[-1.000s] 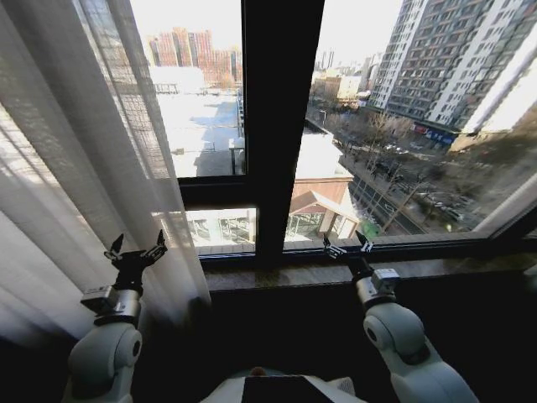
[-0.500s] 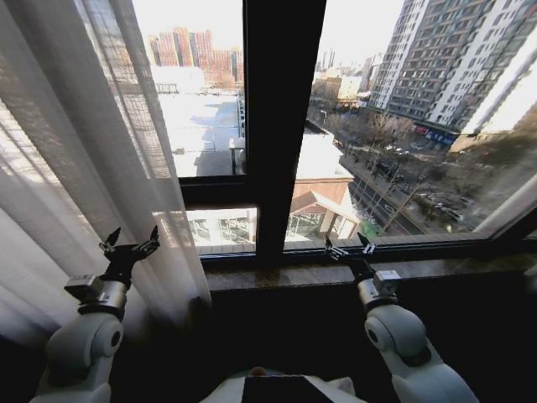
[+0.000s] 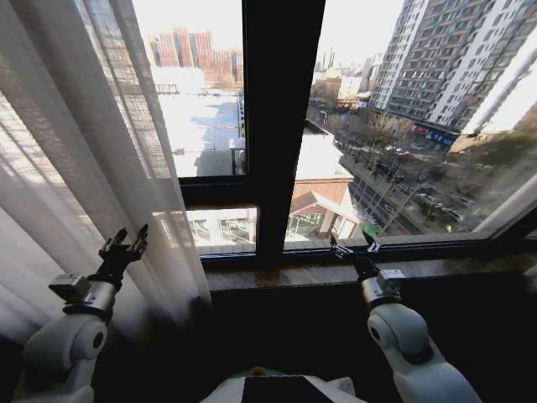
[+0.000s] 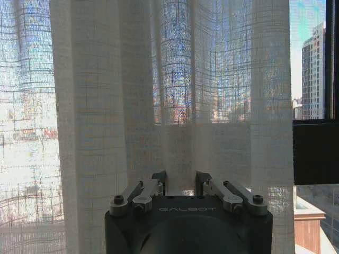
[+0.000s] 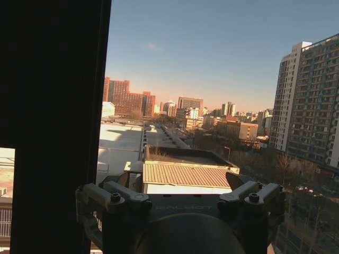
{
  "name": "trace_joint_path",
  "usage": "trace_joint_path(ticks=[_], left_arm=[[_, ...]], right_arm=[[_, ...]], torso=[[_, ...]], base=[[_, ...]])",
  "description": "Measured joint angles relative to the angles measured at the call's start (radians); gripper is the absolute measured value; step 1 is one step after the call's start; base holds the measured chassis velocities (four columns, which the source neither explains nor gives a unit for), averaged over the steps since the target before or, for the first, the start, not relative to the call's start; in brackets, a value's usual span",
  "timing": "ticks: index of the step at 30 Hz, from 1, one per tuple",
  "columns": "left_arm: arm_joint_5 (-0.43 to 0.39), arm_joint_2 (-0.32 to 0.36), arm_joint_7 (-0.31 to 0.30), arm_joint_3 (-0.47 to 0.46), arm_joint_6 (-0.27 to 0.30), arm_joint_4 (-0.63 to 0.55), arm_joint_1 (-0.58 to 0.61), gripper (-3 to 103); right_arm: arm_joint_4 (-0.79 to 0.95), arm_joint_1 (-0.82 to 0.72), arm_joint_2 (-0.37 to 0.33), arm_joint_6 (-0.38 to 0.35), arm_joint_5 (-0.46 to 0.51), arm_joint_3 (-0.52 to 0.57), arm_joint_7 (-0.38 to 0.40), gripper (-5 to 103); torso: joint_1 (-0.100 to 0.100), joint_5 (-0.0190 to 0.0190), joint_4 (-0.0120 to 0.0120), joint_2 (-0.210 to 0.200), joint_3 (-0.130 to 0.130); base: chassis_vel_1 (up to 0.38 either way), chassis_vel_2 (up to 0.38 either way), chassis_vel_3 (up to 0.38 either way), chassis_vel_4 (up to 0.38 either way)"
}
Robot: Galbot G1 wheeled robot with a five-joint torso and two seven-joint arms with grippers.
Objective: Open the curtains by pulling them apart, changing their state from closed to fully open.
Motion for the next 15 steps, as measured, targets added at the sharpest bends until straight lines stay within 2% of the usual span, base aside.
trace_joint_path(ticks=[3, 6, 8, 15], left_arm=[[-0.005, -0.001, 0.007, -0.005, 0.004, 0.000, 0.002, 18], [-0.005, -0.002, 0.008, -0.005, 0.005, 0.000, 0.001, 13], [-0.005, -0.006, 0.008, -0.001, 0.006, 0.000, 0.000, 3], [0.002, -0.021, 0.008, 0.011, 0.007, -0.003, 0.004, 0]], right_arm=[[-0.001, 0.004, -0.003, 0.000, 0.004, 0.000, 0.000, 100], [-0.001, 0.005, -0.004, 0.000, 0.012, 0.001, 0.000, 100], [-0.001, 0.006, -0.005, 0.000, 0.020, 0.002, 0.000, 100], [-0.001, 0.004, -0.003, 0.001, 0.022, 0.003, 0.000, 100]], torso=[[0.000, 0.0000, 0.0000, 0.000, 0.000], [0.000, 0.0000, 0.0000, 0.000, 0.000], [0.000, 0.0001, -0.0001, 0.000, 0.000], [0.000, 0.0000, 0.0000, 0.000, 0.000]], base=[[0.000, 0.000, 0.000, 0.000], [0.000, 0.000, 0.000, 0.000], [0.000, 0.000, 0.000, 0.000], [0.000, 0.000, 0.000, 0.000]])
